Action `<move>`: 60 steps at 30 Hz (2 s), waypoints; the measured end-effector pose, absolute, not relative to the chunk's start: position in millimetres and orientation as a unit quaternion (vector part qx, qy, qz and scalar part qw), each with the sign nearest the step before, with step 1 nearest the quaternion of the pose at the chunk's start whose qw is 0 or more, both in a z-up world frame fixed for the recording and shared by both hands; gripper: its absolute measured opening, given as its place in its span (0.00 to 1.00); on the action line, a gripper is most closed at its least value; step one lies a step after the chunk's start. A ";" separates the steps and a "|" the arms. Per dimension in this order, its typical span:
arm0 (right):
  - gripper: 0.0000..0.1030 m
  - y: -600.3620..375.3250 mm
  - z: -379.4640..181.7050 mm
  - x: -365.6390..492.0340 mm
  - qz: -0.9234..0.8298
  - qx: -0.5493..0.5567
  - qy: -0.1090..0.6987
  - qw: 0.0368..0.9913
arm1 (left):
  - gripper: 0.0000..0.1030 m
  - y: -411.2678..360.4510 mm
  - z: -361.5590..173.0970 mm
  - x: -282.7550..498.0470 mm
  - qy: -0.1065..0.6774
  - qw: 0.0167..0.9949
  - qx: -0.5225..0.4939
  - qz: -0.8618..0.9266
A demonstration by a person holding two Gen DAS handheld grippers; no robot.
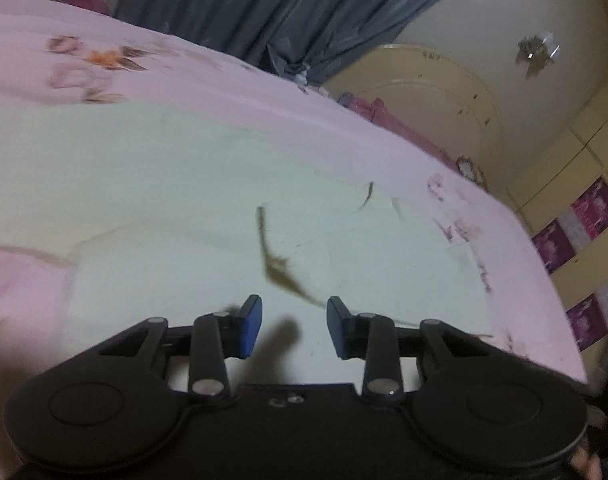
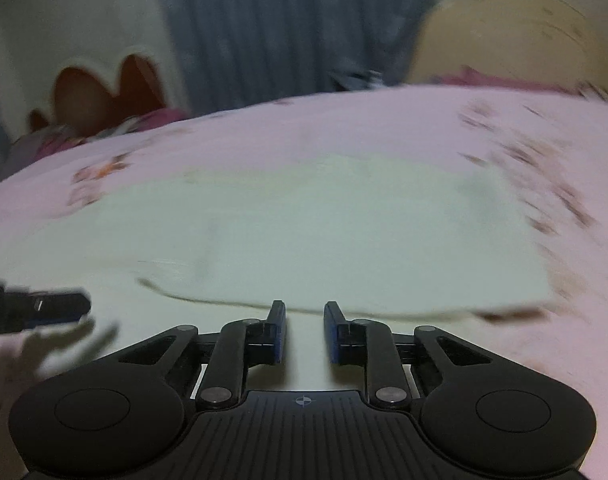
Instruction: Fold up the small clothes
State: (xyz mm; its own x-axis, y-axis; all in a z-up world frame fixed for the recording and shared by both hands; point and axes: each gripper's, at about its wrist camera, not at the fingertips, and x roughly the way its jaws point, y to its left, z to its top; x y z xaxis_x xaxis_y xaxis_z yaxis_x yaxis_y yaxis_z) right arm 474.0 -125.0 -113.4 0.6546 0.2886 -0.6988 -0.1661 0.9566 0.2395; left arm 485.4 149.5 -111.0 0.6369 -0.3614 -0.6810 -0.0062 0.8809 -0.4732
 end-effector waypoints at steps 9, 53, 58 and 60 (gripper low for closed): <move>0.21 -188.2 -121.7 473.2 0.103 0.142 0.407 0.897 | 0.03 111.2 -125.8 527.6 0.427 0.885 -0.167 -0.081; 0.21 -121.6 -112.9 508.2 0.220 0.045 0.375 0.899 | 0.44 164.3 -131.3 487.7 0.343 0.939 -0.020 -0.024; 0.00 -199.5 -117.8 527.0 0.117 0.110 0.390 0.907 | 0.42 172.7 -124.2 489.9 0.349 0.936 -0.014 -0.037; 0.00 -190.9 -109.1 535.8 0.139 0.109 0.374 0.911 | 0.43 168.5 -118.5 497.8 0.337 0.940 -0.023 -0.041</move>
